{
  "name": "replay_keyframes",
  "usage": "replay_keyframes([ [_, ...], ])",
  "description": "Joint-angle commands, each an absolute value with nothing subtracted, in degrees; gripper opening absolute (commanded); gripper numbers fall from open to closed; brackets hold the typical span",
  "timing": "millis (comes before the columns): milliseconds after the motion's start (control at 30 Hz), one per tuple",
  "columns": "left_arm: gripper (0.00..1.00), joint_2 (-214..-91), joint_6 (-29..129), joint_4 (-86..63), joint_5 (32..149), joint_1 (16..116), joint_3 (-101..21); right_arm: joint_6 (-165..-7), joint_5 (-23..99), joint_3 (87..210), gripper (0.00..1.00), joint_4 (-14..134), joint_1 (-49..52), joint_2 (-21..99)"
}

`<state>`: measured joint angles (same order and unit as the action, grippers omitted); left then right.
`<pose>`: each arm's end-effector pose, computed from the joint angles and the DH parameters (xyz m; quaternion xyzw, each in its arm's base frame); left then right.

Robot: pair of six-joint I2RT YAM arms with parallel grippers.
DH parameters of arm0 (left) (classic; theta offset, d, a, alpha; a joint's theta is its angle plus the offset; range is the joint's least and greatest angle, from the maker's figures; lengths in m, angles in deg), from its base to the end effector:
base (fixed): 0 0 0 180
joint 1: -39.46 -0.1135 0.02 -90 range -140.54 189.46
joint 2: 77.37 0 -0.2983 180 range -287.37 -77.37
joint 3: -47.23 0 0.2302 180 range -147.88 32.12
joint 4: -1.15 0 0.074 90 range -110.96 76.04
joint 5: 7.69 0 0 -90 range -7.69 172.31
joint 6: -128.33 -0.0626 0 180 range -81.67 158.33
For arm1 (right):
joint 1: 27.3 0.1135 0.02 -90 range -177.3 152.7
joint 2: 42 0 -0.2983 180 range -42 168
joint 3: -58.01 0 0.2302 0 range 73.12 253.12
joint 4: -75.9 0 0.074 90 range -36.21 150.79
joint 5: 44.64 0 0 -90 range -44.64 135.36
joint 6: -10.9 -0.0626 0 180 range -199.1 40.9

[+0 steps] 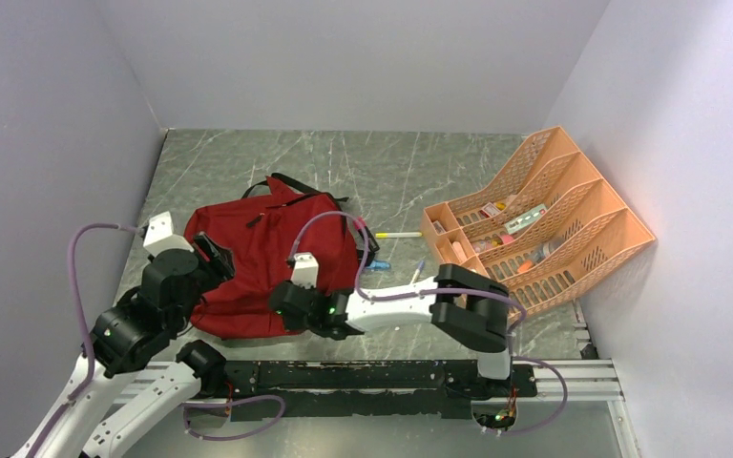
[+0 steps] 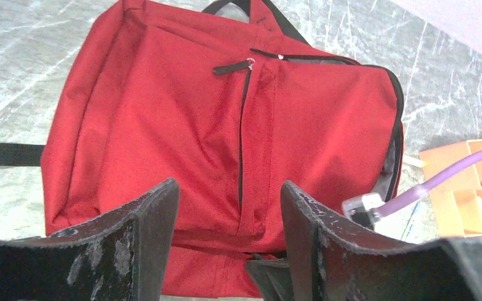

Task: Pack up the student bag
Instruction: Zip the student bag at the center of the board.

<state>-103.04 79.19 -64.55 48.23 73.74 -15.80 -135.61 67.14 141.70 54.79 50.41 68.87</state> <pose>0.0568 0.0037 0.3227 -0.1970 0.8110 -0.0993 0.5418 0.1119 0.4044 0.1884 -0.1027 0.9144 0.2534 0.2986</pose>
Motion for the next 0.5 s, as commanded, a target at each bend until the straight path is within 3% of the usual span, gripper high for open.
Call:
replay_keyframes([
  [0, 0.64, -106.2, 79.7, -62.0, 52.3, 73.4, -15.4, -132.3, 64.1, 138.5, 0.00, 59.7, 48.8, 63.0],
  [467, 0.66, -111.3, 91.3, -56.1, 65.6, 73.5, -5.0, -127.6, 58.6, 130.6, 0.00, 64.4, 46.8, 54.2],
])
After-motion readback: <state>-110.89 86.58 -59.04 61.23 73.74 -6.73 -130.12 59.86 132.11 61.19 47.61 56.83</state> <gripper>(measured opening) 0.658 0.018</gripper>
